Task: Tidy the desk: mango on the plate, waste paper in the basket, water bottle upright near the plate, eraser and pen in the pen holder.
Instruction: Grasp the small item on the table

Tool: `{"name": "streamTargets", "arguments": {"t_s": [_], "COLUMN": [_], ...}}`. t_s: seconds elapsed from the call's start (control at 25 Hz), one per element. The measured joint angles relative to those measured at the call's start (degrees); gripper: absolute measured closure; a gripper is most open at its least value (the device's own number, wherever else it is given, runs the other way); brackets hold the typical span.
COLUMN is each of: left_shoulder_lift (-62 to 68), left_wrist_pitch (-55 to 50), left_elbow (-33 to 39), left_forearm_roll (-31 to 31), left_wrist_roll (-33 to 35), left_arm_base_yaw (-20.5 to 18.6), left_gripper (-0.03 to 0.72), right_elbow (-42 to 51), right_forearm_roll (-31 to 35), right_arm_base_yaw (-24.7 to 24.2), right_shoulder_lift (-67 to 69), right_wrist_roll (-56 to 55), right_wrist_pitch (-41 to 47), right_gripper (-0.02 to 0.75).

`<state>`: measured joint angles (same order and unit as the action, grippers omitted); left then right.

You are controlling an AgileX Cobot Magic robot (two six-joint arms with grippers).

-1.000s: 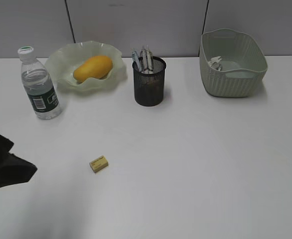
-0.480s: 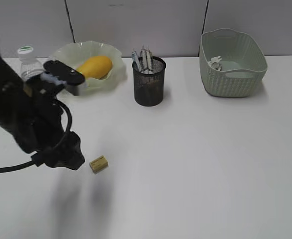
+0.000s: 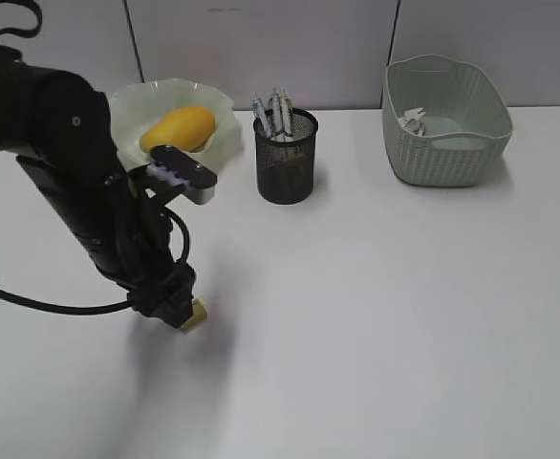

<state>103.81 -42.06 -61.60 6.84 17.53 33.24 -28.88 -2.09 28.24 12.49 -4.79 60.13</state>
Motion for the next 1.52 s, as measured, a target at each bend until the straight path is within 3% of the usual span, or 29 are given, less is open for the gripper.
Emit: {"name": "streamTargets", "arguments": {"t_s": [0.4,0.88,1.16,1.32,1.52], "left_shoulder_lift": [7.48,10.72,12.62,12.68,12.85], "left_wrist_pitch": [1.62,4.18,0.4,0.16,-1.29], "left_elbow": [-3.16,-4.26,-7.61,-7.72,-8.39], "left_forearm_roll": [-3.08,-5.23,-6.44,-6.84,-6.84], "left_wrist_roll": [0.06,0.06,-0.55,-0.59,-0.59], "left_arm_base_yaw": [2.32,2.37,2.37,2.21,2.21], "left_gripper": [0.167,0.181,0.29,0.478,0.484], "right_elbow": [0.0,0.0,0.0,0.0,0.0], "right_forearm_roll": [0.0,0.0,0.0,0.0,0.0], "right_arm_base_yaw": [0.0,0.0,0.0,0.0,0.0], "right_shoulder_lift": [0.0,0.0,-0.11,-0.11,-0.11], "right_wrist_roll": [0.0,0.0,0.0,0.0,0.0], "right_wrist_pitch": [0.0,-0.05,-0.05,-0.05,-0.05], "right_gripper": [0.261,0.261,0.261,0.261,0.261]}}
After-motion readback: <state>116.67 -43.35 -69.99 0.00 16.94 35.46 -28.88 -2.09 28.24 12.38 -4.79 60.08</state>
